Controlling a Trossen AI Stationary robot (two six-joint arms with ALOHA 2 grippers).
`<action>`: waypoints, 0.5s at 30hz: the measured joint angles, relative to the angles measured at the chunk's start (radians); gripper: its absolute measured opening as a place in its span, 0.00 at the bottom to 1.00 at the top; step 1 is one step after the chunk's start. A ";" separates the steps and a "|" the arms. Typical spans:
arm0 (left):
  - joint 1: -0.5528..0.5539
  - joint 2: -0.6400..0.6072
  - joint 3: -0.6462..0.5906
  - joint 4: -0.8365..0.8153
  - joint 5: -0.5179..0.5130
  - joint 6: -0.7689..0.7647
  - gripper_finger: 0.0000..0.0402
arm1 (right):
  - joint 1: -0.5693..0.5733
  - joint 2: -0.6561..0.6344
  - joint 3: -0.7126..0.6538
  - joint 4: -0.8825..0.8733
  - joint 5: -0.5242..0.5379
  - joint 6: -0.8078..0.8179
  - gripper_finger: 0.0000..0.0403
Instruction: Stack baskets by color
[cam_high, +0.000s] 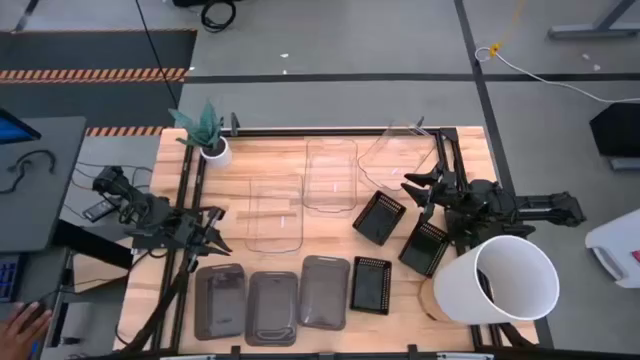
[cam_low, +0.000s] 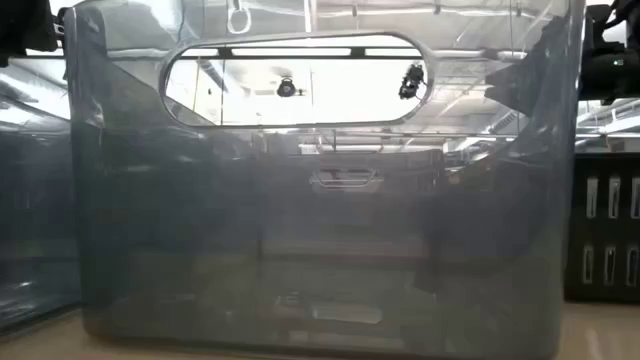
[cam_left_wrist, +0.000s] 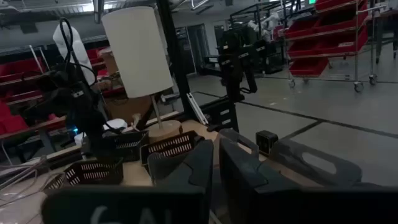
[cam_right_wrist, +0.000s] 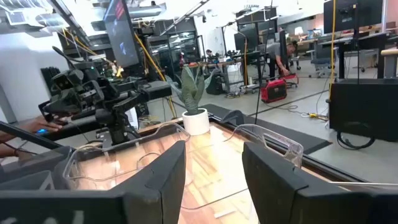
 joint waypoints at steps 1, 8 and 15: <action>0.000 0.000 0.000 0.000 0.000 0.000 0.08 | 0.000 0.000 0.000 0.000 0.000 0.000 0.41; 0.000 0.000 0.000 0.000 0.000 0.000 0.08 | 0.000 0.000 0.000 0.000 0.000 0.000 0.41; 0.000 0.000 0.000 0.000 0.000 0.000 0.10 | 0.000 0.000 0.000 0.000 0.000 0.000 0.41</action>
